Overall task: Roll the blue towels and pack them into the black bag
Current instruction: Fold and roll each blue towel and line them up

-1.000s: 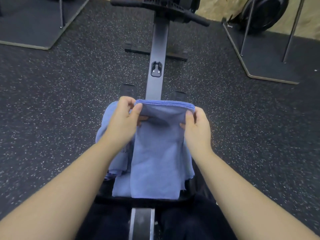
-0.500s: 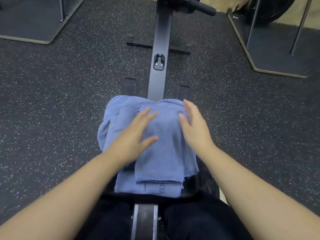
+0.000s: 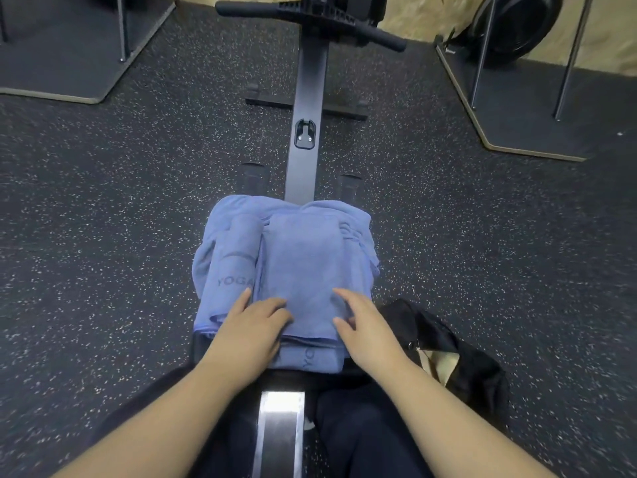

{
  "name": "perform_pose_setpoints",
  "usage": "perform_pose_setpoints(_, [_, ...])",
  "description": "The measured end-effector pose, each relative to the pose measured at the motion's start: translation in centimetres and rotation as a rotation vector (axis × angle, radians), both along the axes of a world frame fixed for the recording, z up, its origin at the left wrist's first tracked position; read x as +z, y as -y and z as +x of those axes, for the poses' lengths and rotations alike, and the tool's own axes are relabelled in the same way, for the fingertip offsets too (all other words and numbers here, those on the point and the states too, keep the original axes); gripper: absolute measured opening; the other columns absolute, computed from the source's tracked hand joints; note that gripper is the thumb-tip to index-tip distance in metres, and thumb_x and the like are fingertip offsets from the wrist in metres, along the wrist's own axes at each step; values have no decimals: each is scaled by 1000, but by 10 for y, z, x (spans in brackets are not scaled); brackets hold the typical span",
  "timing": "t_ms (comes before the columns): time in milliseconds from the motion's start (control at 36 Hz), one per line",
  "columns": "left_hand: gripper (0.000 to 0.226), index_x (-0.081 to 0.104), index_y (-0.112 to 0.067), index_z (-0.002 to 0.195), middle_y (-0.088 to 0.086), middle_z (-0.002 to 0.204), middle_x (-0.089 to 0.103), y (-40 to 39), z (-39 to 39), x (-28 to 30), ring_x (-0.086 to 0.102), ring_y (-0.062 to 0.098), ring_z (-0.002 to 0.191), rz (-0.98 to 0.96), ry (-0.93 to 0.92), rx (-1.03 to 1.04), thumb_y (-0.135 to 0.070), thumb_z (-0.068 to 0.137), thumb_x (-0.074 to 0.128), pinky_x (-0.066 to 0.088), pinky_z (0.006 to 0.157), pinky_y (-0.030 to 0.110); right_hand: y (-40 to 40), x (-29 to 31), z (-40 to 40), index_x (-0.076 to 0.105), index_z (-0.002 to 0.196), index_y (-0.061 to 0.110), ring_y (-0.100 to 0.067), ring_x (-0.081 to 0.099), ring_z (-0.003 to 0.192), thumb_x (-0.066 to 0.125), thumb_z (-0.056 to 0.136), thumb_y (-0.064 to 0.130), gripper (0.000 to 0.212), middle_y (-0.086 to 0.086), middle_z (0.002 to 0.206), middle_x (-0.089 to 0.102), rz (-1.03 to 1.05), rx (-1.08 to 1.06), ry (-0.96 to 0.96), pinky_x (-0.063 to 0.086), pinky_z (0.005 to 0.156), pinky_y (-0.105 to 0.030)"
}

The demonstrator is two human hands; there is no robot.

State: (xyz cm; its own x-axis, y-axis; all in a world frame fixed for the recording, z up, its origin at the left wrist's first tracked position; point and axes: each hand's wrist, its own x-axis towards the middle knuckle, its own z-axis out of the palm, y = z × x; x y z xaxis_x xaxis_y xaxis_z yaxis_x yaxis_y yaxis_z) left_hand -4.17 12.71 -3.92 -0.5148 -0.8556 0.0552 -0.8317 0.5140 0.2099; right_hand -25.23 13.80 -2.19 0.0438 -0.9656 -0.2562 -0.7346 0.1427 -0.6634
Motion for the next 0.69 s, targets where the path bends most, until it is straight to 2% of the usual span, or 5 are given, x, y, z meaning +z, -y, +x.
perform_pose_setpoints(83, [22,62,-18,82,2,90,62,-3,-3,-1,65,25,73,-79,52,90,-17,59,63,25,97,46,1,-3,3,43,140,21,-14,46,122,56,92,10,50,3,141,40,-7,30,1,32,101,-18])
perform_pose_setpoints(167, [45,60,-13,77,6,80,58,-6,-9,0,60,28,64,-82,114,200,-11,38,84,27,92,49,2,-5,3,43,138,21,-11,46,120,54,89,2,53,3,136,42,-5,-20,33,34,101,-21])
perform_pose_setpoints(444, [57,53,-16,77,5,76,51,-7,-17,-5,54,25,48,-141,146,142,10,33,78,45,85,51,8,-6,-3,46,128,16,-12,50,112,47,87,-6,47,0,125,37,48,-237,68,33,85,-14])
perform_pose_setpoints(556, [55,55,-18,77,4,80,51,-6,-17,-7,52,23,46,-117,120,109,5,34,80,48,80,48,11,-9,-4,45,111,16,-15,46,91,52,83,-2,34,0,114,38,83,-208,-8,33,77,-21])
perform_pose_setpoints(694, [46,55,-18,79,5,90,57,-3,-15,-16,57,24,50,-89,71,66,-32,53,90,39,80,44,22,-11,-2,50,99,19,-19,47,97,52,82,6,21,0,104,49,-57,-190,-7,40,87,-30])
